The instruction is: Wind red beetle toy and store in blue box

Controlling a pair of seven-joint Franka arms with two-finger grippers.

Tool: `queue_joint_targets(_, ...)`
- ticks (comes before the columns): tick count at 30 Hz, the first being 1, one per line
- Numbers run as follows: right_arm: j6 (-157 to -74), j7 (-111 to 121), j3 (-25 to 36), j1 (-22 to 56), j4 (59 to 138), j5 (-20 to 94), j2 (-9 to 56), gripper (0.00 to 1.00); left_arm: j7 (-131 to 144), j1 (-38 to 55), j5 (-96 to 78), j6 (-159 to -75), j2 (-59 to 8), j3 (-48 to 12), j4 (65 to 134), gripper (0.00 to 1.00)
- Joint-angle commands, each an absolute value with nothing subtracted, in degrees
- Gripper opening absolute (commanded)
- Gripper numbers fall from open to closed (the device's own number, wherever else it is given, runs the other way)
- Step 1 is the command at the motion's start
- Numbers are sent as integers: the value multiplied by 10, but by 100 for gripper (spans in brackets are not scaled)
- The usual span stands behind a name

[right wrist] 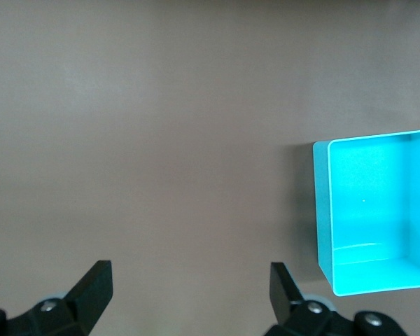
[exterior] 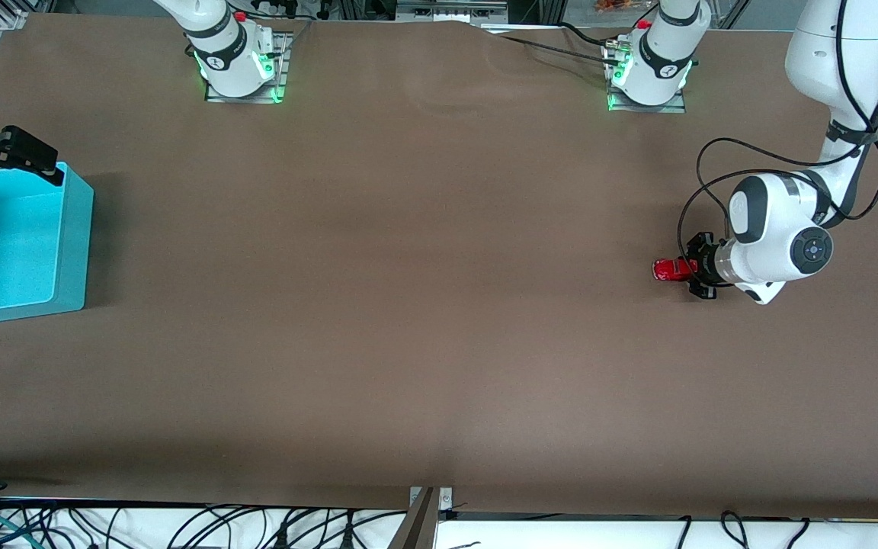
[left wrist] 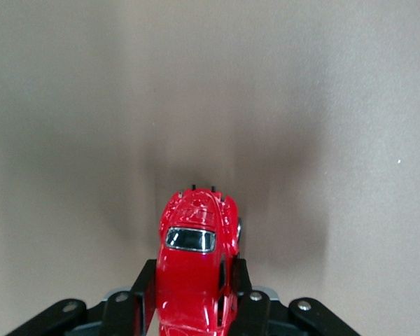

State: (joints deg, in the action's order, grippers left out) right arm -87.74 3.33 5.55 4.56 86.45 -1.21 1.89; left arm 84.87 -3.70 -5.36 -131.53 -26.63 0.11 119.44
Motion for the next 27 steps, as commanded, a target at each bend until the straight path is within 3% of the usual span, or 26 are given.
queue_joint_targets(1, -866, 38, 54, 43, 850, -11, 23, 100, 840, -40, -40, -1334, -306, 8, 1163, 37)
queue_joint_targets(2, -866, 38, 54, 43, 850, -11, 23, 100, 840, -40, -40, -1332, -306, 7, 1161, 49)
queue_joint_targets(3, -866, 38, 54, 43, 850, -11, 23, 100, 841, -40, -40, -1330, -307, 7, 1159, 53)
queue_joint_targets(6, -866, 38, 54, 43, 850, -11, 23, 100, 843, -40, -40, -1325, -306, 7, 1156, 53)
queue_joint_targets(10, -866, 38, 54, 43, 850, -12, 23, 100, 843, -40, -40, -1323, -306, 7, 1155, 63)
queue_joint_targets(13, -866, 38, 54, 43, 850, -11, 23, 100, 843, -40, -40, -1323, -306, 7, 1155, 84)
queue_joint_targets(14, -866, 38, 54, 43, 850, -11, 23, 100, 843, -40, -40, -1323, -306, 7, 1155, 87)
queue_joint_targets(27, -866, 38, 54, 43, 850, -11, 23, 100, 846, -39, -40, -1323, -305, 7, 1155, 88)
